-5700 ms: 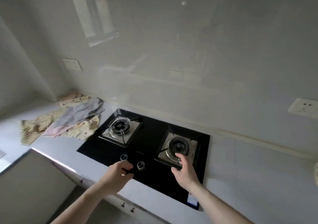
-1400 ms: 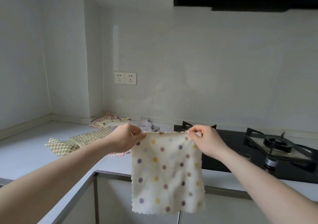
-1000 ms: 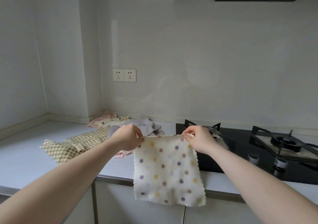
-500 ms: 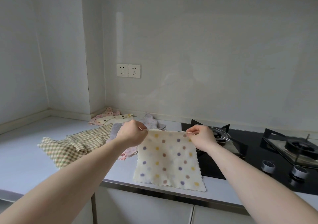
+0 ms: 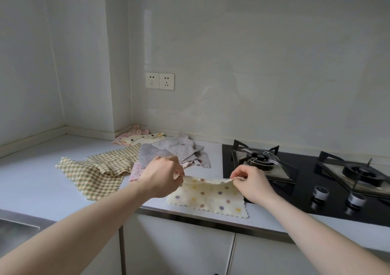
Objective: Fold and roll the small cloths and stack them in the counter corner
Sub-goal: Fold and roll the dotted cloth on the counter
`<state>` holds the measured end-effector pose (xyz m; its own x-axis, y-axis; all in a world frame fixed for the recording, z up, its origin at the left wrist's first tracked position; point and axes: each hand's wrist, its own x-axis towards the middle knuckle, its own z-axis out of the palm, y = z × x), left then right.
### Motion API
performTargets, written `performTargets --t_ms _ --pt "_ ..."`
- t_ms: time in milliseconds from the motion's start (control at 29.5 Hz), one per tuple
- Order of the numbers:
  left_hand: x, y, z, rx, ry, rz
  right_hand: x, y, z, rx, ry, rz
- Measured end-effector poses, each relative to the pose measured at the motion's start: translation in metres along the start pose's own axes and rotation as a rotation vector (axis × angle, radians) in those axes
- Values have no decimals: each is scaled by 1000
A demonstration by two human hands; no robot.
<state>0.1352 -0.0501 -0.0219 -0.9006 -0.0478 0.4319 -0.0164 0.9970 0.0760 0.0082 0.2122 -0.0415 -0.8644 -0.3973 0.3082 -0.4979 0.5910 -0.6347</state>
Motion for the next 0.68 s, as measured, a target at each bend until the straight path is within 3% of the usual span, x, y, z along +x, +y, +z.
performTargets --t_ms 237,508,677 --pt "-21 0 15 78 -136 75 -36 10 1 -108 -97 -60" --pt "-32 3 15 24 -401 -25 -50 26 12 -169 -200 -91" --pt "-22 11 18 -127 -321 -114 -36 33 15 -64 -42 -41"
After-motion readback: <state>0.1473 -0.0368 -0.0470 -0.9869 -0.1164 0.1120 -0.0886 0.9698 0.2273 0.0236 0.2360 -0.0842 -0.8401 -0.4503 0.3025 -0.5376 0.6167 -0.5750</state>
